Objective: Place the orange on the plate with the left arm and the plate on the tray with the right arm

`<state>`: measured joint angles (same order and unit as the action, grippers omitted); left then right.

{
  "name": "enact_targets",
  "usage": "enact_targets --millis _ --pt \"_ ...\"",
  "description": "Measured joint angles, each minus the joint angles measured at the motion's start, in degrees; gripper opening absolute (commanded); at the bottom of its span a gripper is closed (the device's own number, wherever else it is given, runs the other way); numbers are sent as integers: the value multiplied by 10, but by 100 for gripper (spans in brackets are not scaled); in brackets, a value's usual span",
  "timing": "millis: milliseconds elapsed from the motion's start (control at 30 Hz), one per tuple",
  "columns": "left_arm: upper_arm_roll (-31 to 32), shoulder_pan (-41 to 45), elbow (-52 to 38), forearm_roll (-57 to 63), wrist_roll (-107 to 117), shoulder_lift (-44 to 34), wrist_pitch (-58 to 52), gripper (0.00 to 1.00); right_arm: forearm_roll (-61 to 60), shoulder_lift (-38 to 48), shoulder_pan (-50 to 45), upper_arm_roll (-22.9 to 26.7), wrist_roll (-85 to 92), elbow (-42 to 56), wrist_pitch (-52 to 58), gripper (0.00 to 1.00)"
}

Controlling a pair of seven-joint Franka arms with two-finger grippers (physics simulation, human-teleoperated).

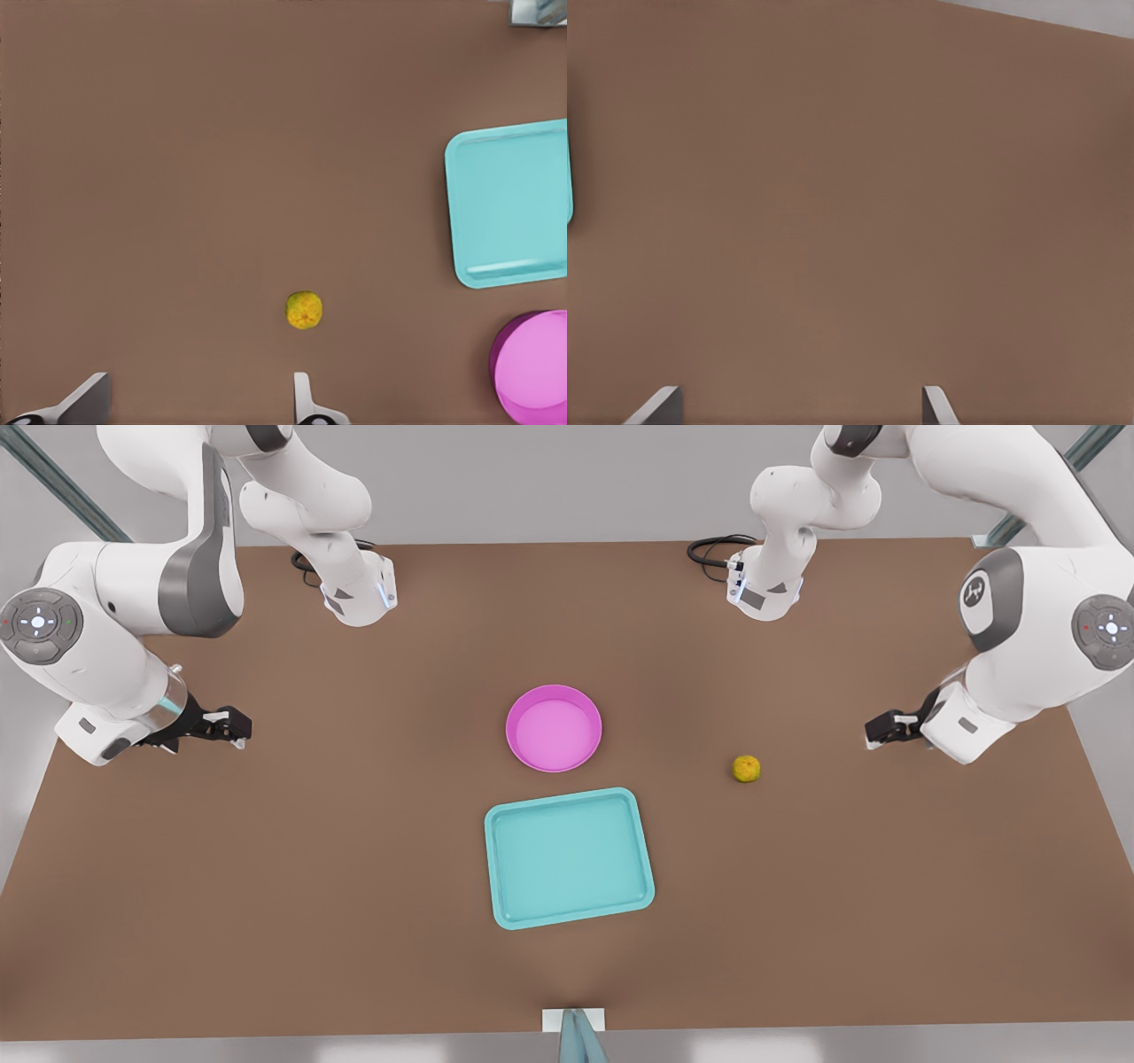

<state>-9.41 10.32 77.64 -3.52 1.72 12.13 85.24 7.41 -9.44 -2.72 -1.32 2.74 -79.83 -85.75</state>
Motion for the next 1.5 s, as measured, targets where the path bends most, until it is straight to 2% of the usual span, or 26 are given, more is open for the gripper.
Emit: enact_targets --millis 67,133,267,367,467,767,1500 --pt "1 0 19 0 -1 14 -1 100 0 0 0 0 1 0 0 100" --pt "23 12 84 -1 -2 56 17 100 0 -2 0 0 1 -1 -1 100" --pt "51 91 229 -3 8 136 149 100 0 -5 0 0 2 -2 -1 100" --pt "54 101 306 -5 20 155 246 100 0 -8 0 0 2 -2 -1 100" --pt "52 101 349 -3 27 140 311 100 0 -8 0 0 3 -2 -1 100" --pt "35 100 392 1 40 138 378 100 -1 -10 0 0 3 -3 -1 100" --pt "22 100 397 -4 55 170 407 100 -2 -16 0 0 3 -8 -2 100"
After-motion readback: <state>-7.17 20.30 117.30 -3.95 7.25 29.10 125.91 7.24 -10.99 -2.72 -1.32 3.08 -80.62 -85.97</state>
